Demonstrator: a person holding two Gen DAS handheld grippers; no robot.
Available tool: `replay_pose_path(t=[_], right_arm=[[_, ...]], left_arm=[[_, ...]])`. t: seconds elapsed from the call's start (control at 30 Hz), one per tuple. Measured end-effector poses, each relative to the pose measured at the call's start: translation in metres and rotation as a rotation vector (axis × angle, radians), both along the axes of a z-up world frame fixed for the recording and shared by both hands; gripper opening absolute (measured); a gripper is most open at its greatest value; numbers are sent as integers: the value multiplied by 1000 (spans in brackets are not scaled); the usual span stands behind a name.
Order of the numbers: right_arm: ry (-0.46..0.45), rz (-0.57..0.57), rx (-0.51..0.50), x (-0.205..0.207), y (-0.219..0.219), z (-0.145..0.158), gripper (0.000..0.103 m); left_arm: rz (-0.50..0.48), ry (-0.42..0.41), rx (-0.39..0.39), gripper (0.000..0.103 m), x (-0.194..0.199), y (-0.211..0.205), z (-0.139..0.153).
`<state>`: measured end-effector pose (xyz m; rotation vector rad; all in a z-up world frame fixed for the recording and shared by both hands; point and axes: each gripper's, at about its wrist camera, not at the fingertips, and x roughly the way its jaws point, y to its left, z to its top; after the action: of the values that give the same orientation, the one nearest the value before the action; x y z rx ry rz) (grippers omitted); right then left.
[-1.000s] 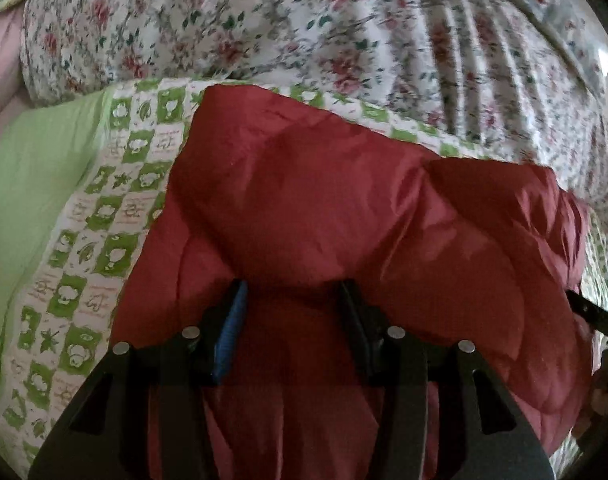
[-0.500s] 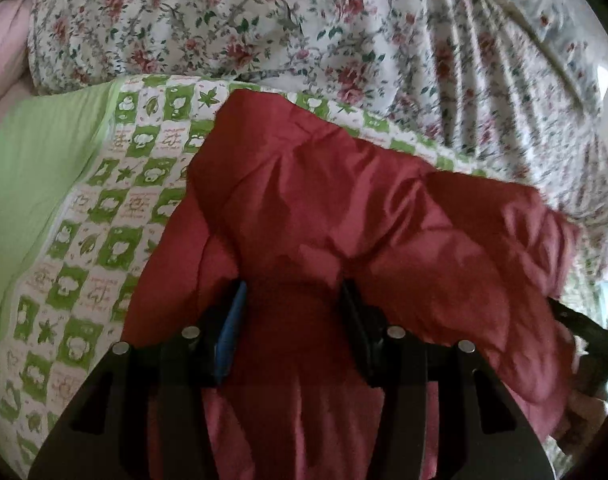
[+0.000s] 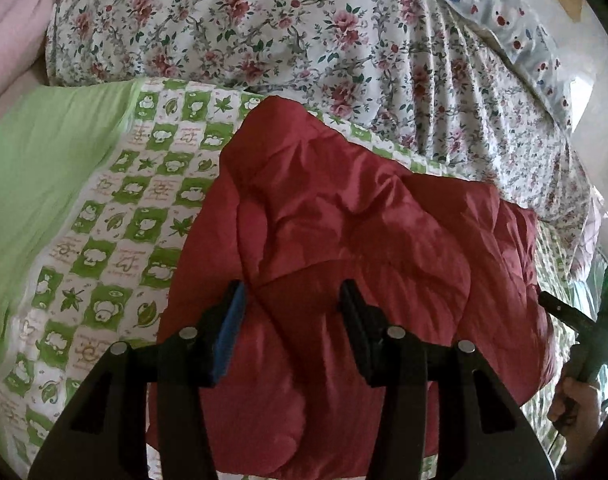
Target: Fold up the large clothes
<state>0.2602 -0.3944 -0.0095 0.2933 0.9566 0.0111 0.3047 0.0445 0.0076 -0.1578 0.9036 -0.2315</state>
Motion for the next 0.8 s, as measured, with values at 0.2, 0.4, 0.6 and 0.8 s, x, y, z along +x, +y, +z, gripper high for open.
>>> replay_pose_path(t=[0.2, 0.4, 0.6, 0.8], right_arm=[[5, -2, 4, -14, -10, 2, 96], [33, -25, 40, -23, -24, -3, 96], [46, -50, 82, -30, -42, -9, 96], [74, -94, 197, -31, -69, -24, 96]], left_arm=[[-6, 3, -18, 47, -3, 5, 1], [-5, 1, -36, 49, -5, 11, 3], [13, 12, -54, 68, -3, 27, 1], [42, 74, -175, 71, 8, 61, -15]])
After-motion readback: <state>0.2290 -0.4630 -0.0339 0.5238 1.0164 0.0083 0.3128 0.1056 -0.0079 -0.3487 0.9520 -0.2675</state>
